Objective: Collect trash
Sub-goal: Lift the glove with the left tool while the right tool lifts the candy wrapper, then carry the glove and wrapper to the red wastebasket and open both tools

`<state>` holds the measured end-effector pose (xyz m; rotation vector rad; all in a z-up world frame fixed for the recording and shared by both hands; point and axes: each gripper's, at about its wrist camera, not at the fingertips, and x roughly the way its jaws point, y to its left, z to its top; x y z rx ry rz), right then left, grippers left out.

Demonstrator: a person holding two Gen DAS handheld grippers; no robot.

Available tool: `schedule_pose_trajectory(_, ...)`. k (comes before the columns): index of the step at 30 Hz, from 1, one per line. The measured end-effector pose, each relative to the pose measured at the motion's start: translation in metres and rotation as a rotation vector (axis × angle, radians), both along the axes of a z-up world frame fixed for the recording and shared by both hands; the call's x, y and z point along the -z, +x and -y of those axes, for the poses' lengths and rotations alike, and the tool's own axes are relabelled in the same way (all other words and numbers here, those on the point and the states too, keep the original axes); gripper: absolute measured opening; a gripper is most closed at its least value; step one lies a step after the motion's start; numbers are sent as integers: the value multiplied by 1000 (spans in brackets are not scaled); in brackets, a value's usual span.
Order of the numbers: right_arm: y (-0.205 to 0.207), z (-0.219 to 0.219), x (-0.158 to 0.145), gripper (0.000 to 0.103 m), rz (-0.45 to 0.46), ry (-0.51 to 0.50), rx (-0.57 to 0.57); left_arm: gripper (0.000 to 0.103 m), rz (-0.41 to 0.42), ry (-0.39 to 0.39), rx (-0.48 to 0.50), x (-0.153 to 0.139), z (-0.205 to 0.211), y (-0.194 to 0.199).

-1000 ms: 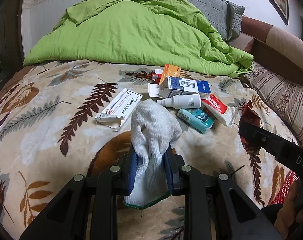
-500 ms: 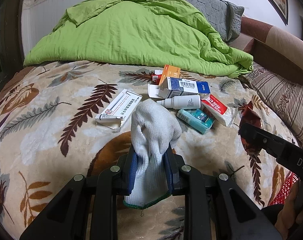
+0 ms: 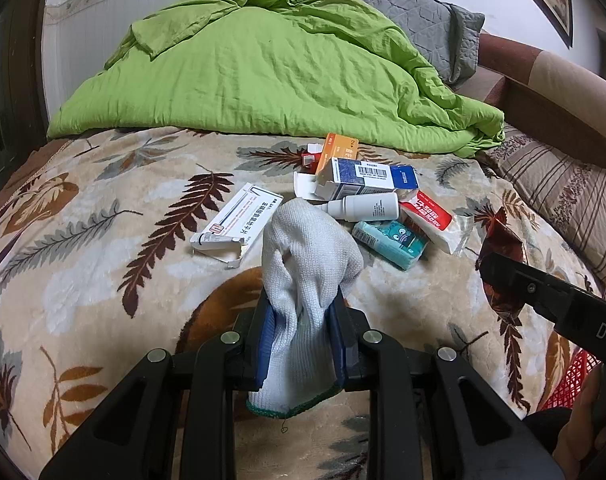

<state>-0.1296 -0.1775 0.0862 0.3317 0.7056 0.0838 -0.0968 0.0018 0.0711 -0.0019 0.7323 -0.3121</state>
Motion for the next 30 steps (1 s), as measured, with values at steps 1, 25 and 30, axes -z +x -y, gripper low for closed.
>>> schedule_pose_trajectory(1,-1,0,0,35,0,1,0,24,0,0,0,0,0,0)
schedule_pose_trajectory(25,-47,38,-27,35,9,78,53,24,43,-41,114,-33,25,-29)
schedule_pose_trajectory(30,-68,57,-38,35,23,94,78,24,27,-76,174,-43,37,-41)
